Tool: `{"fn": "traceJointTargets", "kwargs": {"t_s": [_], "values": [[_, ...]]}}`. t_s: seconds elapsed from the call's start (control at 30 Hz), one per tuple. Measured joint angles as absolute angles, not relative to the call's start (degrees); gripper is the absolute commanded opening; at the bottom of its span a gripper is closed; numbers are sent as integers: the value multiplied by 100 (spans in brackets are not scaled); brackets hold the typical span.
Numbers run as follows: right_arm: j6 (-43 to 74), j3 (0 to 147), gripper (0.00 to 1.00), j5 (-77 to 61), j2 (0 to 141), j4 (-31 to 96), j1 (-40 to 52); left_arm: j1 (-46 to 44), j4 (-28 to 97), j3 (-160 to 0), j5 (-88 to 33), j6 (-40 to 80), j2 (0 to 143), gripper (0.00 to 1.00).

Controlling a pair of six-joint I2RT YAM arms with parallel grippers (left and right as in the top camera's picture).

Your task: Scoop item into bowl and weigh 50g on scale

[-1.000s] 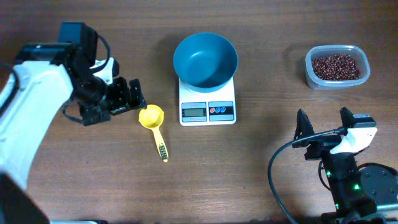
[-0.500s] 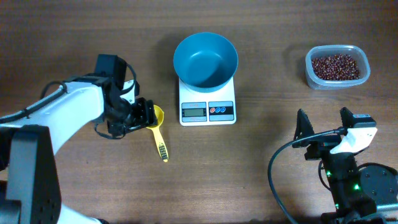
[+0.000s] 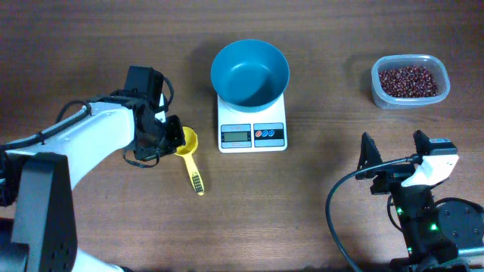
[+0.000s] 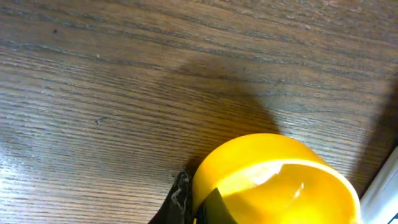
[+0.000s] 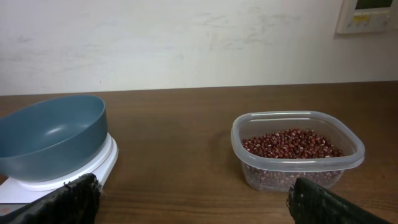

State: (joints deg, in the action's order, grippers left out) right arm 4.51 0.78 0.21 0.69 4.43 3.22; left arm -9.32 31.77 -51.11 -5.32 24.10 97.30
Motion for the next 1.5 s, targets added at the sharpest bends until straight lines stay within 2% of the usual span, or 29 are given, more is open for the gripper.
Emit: {"fn": "traceJointTargets", "kwargs": {"t_s": [0.1,0.2,0.37,0.5,0.63,0.7,0.93,1.0,1.03,1.07,1.1,1.2,1.27,1.37,1.5], "values": [[454,78,99,21,69,443,322,-910,3306,-5133,-532,2432,9727,0],[454,78,99,21,69,443,322,-578,4477,-5430,-528,2759,9463,0],[451,78,99,21,69,443,322,-145,5721,-5894,-777,3350,7542,0],[451,78,99,21,69,443,322,-148,6117,-5894,-1500,3430,6407,0],[451,78,99,21,69,440,322,-148,6560,-5894,-1723,3520,5502,0],[451,78,99,19,69,440,322,-148,6834,-5898,-1632,4018,5256,0],[493,78,99,10,69,443,322,-148,7929,-5900,-1153,6932,5188,0],[996,78,99,-183,69,427,322,-148,8226,-5900,-1131,7688,5293,0],[1358,78,99,-364,69,412,322,-148,8344,-5900,-1131,8082,5347,5],[1798,78,99,-628,69,366,322,-148,8401,-5898,-1133,8571,5406,5],[2364,78,99,-1020,69,331,322,-148,8403,-5898,-1160,8930,5459,0],[4274,78,99,-2309,69,266,320,-148,8403,-5898,-1400,9568,5736,0],[4989,78,99,-3068,69,272,327,-209,8403,-5898,-1470,9675,5907,0],[5583,78,99,-3682,69,279,327,-521,8350,-5898,-1529,9771,6257,0],[5813,78,99,-3623,69,270,327,-1146,8114,-5898,-1597,9824,6768,0]]}}
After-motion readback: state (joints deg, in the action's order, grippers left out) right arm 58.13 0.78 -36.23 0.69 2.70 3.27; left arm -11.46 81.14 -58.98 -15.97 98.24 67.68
